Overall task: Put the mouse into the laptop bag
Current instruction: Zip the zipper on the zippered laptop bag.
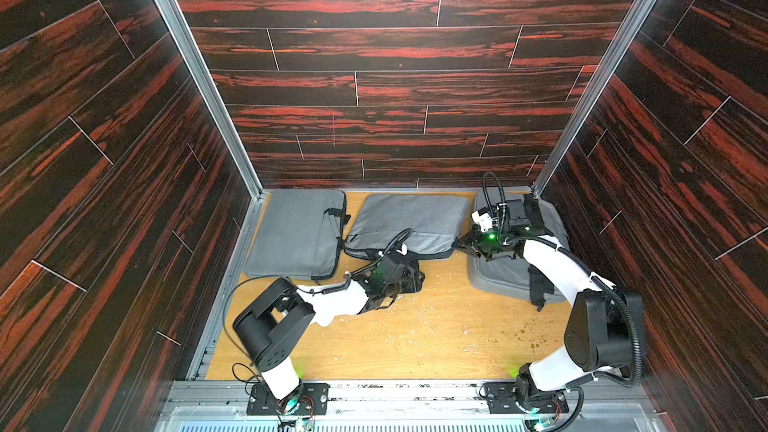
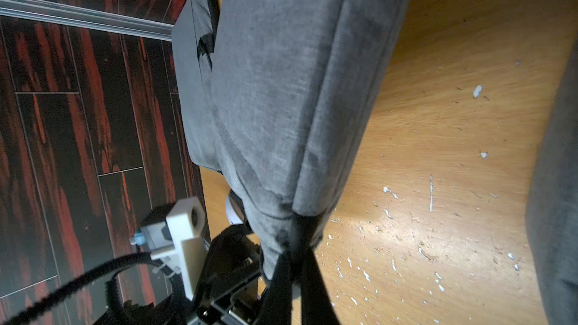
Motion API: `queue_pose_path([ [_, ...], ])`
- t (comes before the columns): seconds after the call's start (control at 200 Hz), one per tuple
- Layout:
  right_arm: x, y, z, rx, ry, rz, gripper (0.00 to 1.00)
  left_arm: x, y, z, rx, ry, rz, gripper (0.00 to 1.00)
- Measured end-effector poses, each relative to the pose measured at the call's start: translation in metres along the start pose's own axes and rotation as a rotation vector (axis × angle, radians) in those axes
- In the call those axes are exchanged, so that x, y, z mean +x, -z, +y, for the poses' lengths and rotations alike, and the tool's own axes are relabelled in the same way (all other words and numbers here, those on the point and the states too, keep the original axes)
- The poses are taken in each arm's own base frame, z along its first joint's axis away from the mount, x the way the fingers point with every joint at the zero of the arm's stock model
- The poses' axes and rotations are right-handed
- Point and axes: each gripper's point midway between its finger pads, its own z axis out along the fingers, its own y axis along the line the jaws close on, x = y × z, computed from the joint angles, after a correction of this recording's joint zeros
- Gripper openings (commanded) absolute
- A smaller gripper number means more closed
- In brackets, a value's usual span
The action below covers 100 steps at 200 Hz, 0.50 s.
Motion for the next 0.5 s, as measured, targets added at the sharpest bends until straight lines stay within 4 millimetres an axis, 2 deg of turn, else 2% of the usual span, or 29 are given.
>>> queue_pose_path([
  [0.11,0.000,0.000,0.000,0.001,0.000,-0.001,0.00,-0.011,-0.008,0.001,-0.018,-0.010,-0.012,0.57],
  [0.336,0.000,0.000,0.001,0.000,0.002,-0.001,0.00,-0.033,-0.008,0.014,-0.044,0.005,-0.044,0.34],
  [0.501,-0.001,0.000,0.002,-0.003,0.007,-0.005,0.00,-0.040,-0.010,0.011,-0.037,0.005,-0.048,0.32],
])
